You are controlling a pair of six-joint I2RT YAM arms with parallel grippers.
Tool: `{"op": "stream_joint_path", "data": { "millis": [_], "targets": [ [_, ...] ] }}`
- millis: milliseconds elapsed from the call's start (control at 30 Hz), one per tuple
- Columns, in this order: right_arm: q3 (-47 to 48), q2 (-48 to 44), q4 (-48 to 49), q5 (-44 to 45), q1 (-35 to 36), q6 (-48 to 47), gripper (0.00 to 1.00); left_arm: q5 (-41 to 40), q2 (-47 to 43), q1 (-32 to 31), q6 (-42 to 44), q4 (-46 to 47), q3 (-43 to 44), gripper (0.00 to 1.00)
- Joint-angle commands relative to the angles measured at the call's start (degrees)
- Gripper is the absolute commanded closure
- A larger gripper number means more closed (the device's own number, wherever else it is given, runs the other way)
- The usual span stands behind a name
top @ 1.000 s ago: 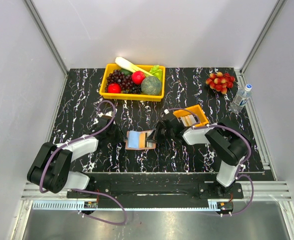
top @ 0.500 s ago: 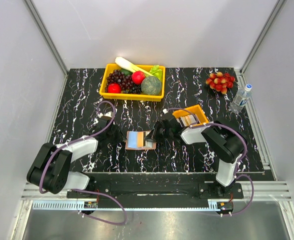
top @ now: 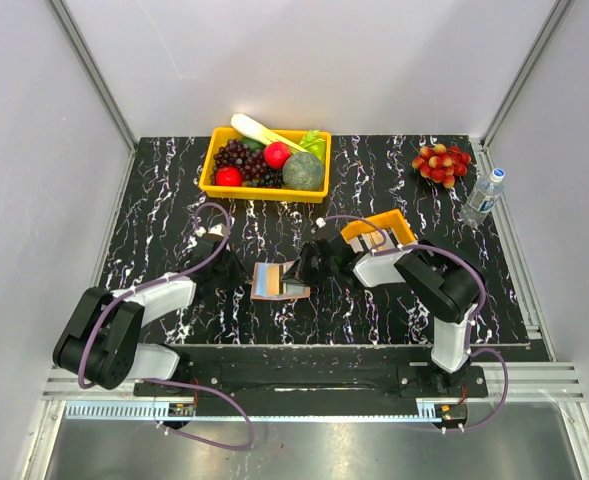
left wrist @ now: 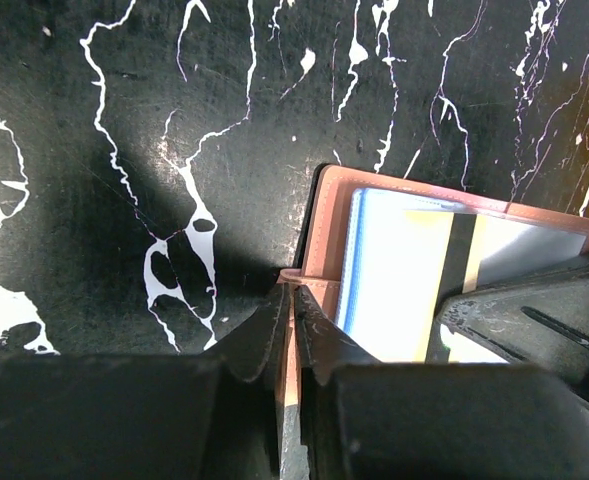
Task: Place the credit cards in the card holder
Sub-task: Insert the credit card into the card holder.
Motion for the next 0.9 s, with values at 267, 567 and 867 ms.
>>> {"op": "stream_joint_path", "data": {
  "millis": [267,567,867],
  "targets": [
    [0.9,-3.6,-10.9,6.9,1.7,-4.5,0.69,2.2,1.3,-1.4,-1.0,-2.5,-2.1,1.0],
    [0.9,-5.3,-9.0,4.5,1.7,-5.7,0.59,2.2,1.3,-1.4,-1.0,-3.0,-1.8,1.0],
    [5.0,-2.0,-7.7,0.3,2.7,-6.1,0.66,2.9,1.3,-1.4,-1.0,-2.2,-1.6,1.0]
  ]
}}
